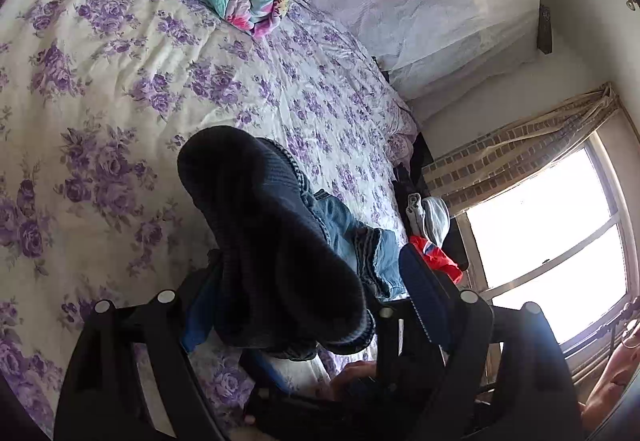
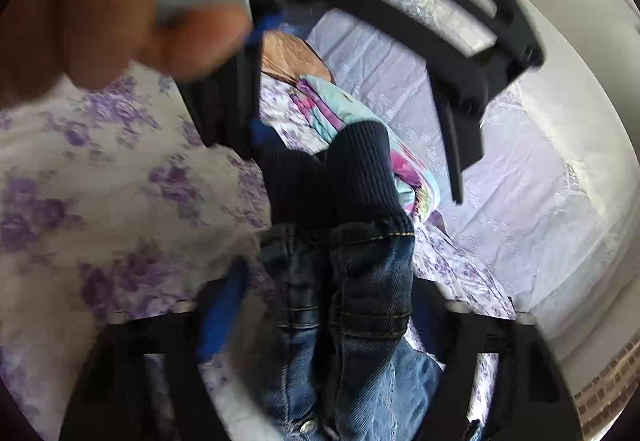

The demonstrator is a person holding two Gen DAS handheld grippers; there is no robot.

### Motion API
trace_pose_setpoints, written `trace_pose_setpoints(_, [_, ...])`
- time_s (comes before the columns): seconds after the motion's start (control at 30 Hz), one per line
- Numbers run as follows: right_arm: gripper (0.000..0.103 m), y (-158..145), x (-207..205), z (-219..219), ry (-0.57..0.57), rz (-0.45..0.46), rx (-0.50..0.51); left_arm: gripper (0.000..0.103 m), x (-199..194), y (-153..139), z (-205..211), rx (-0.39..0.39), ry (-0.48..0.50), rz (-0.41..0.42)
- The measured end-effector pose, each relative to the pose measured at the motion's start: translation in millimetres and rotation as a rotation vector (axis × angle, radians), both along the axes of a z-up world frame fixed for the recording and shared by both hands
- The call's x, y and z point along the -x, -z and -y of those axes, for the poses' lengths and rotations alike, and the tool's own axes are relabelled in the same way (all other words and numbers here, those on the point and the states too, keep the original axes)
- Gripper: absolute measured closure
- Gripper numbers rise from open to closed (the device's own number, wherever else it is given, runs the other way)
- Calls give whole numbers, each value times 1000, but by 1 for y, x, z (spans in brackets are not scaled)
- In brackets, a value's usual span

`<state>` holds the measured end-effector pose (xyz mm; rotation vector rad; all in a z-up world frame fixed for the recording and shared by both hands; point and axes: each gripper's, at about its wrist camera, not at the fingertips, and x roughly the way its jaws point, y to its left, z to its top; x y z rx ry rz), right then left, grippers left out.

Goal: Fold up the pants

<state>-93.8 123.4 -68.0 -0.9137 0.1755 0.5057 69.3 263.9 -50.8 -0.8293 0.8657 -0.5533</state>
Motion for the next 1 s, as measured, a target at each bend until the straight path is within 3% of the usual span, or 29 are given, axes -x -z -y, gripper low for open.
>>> trace_pose_setpoints(0.07, [74, -6, -3, 7, 1, -60, -51, 18, 3, -1, -4, -54, -37, -34])
trace_pose_setpoints(0.1, [75, -8, -3, 10, 3, -70, -63, 10, 4, -1, -6, -86, -60, -53])
trace_pose_setpoints(0.17, [76, -10, -2, 14, -2, -57, -75, 9, 4, 0, -3, -141, -91, -75])
trace_pose_setpoints(0.3, [76, -16, 4, 21, -10, -54, -110, 9, -10, 7, 17, -71, 8, -114])
trace_pose_setpoints(0.33, [76, -18, 6, 23, -14, -51, -117, 11, -12, 9, 21, -51, 13, -118])
trace_pose_setpoints(0.37, [76, -19, 3, 28, -14, -48, -126, 20, -12, 8, 26, -41, 16, -111])
trace_pose_setpoints(0.4, [76, -21, 5, 33, -12, -40, -141, 37, -11, 5, 31, -53, 24, -98])
trace_pose_setpoints(0.47, [76, -26, 2, 40, -3, -23, -185, 44, -7, -9, 41, -87, 29, -45])
trace_pose_setpoints(0.63, [76, -54, 10, 78, 23, -25, -381, 50, 3, -52, 74, -152, 39, 58])
trace_pose_setpoints(0.8, [75, -82, -13, 151, 61, -127, -671, 50, -1, -95, 137, -226, 95, 180])
trace_pose_setpoints(1.0, [74, -84, -22, 245, 166, -194, -943, 50, -21, -110, 235, -267, 233, 261])
